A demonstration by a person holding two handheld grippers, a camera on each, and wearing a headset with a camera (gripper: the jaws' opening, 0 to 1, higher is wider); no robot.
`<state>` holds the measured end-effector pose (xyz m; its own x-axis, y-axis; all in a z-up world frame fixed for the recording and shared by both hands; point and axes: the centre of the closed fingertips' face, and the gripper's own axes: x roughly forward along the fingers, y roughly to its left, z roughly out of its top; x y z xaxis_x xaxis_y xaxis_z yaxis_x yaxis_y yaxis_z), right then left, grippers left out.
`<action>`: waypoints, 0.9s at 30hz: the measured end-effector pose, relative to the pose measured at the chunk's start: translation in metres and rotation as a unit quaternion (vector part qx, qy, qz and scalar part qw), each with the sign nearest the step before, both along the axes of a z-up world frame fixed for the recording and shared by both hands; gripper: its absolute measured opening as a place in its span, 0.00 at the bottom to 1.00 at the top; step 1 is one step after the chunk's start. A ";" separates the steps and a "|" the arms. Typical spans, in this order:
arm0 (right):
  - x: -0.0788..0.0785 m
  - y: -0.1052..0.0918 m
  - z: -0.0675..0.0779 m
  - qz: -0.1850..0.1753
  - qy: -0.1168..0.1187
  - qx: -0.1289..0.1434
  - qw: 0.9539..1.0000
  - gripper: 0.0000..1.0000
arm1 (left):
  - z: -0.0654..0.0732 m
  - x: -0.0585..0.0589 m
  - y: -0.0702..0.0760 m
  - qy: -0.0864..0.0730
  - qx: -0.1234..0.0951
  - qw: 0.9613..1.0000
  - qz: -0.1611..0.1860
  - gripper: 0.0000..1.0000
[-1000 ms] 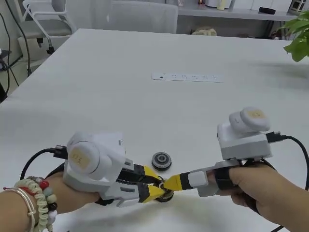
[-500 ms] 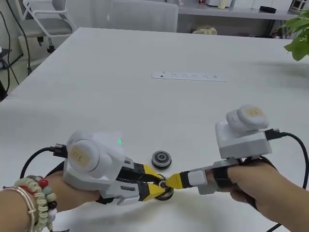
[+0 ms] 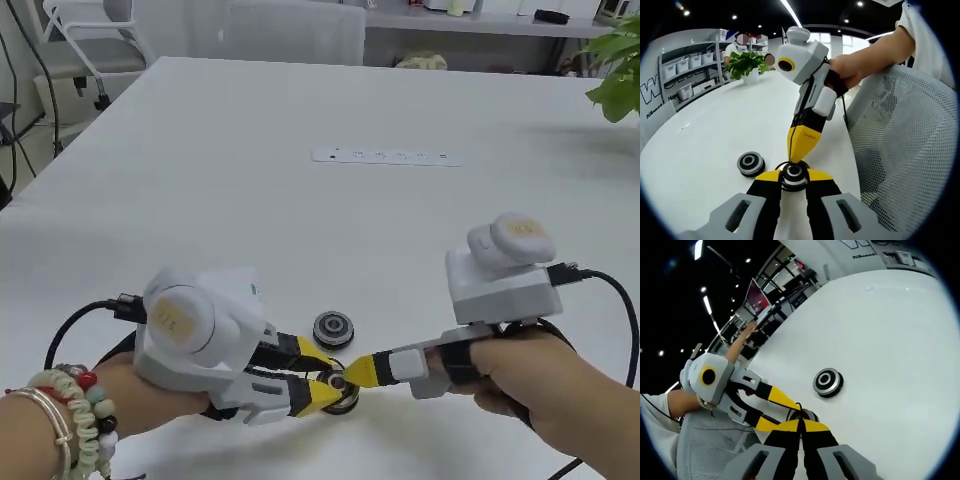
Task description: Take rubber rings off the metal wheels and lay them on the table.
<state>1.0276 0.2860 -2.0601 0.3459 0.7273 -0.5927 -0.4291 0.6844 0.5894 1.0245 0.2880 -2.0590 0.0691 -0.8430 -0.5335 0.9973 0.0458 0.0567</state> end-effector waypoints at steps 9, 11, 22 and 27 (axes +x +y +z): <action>0.003 -0.004 0.001 -0.013 0.001 0.003 1.000 0.00 | 0.014 -0.001 -0.001 0.013 -0.016 1.000 0.000 0.28; 0.003 -0.005 0.001 -0.013 0.001 0.002 1.000 0.00 | 0.016 -0.001 0.000 0.014 -0.017 1.000 -0.001 0.33; 0.006 -0.002 0.006 -0.011 -0.009 0.004 1.000 0.00 | 0.043 0.012 0.012 0.026 -0.041 0.998 0.042 0.54; 0.006 -0.001 0.008 -0.007 -0.014 0.002 1.000 0.00 | 0.052 0.013 0.018 0.023 -0.046 0.997 0.049 0.59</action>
<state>1.0341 0.2848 -2.0526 0.3727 0.7243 -0.5801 -0.4355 0.6885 0.5799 1.0374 0.3056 -2.0072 0.1311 -0.8792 -0.4581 0.9893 0.1460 0.0028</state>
